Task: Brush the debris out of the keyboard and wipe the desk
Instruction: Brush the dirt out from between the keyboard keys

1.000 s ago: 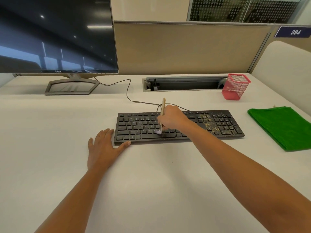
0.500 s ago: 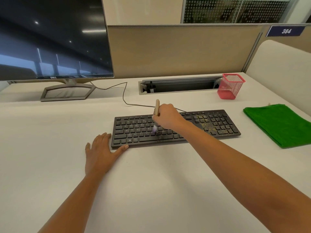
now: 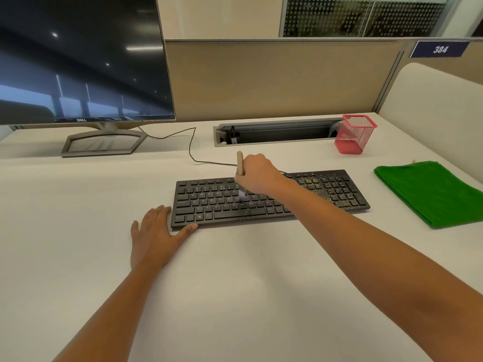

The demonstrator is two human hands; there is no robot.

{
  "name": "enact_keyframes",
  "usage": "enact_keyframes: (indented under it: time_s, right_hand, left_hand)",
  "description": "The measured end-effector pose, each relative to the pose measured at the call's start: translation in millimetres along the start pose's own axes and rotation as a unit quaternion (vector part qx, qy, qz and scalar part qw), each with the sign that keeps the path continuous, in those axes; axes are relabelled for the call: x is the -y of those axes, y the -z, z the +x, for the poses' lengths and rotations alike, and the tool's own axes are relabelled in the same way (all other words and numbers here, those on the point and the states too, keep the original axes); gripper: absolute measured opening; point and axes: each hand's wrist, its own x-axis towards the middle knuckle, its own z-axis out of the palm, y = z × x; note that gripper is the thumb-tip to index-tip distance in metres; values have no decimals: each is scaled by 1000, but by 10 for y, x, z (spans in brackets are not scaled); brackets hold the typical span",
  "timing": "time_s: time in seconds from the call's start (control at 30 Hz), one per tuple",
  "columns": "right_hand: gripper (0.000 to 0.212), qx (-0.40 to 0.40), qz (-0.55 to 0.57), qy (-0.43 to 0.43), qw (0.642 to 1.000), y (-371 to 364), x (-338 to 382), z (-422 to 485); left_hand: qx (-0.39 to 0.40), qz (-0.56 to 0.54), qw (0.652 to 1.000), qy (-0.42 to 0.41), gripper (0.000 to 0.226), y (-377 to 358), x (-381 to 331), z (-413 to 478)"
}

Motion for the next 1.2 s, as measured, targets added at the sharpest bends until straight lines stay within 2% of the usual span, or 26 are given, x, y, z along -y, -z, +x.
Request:
enact_keyframes:
  time_s: [0.1, 0.3, 0.5, 0.6, 0.7, 0.93, 1.1, 1.2]
  right_hand:
    - [25, 9, 50, -4, 999, -45, -10, -24]
    - [24, 72, 62, -25, 995, -84, -51, -54]
    - [22, -21, 130, -41, 990, -62, -57, 10]
    - [15, 4, 84, -32, 996, -109, -73, -15]
    - [23, 43, 32, -21, 998, -88, -59, -18]
    - [27, 19, 97, 16, 995, -74, -36, 0]
    - [28, 53, -15, 10, 998, -50, -96, -24]
    - [25, 28, -45, -4, 999, 8, -128, -24]
  left_hand:
    - [-1, 1, 1000, -1, 89, 3, -3, -13]
    - [-1, 5, 1000, -4, 87, 9, -11, -8]
    - [-4, 6, 1000, -5, 86, 0, -2, -12]
    - [-3, 7, 1000, -4, 88, 2, -7, -11]
    - [-2, 7, 1000, -5, 87, -1, 5, -8]
    - [-4, 5, 1000, -6, 87, -24, 24, 5]
    - [-3, 6, 1000, -5, 91, -24, 31, 14]
    - [-6, 3, 1000, -7, 92, -4, 7, 3]
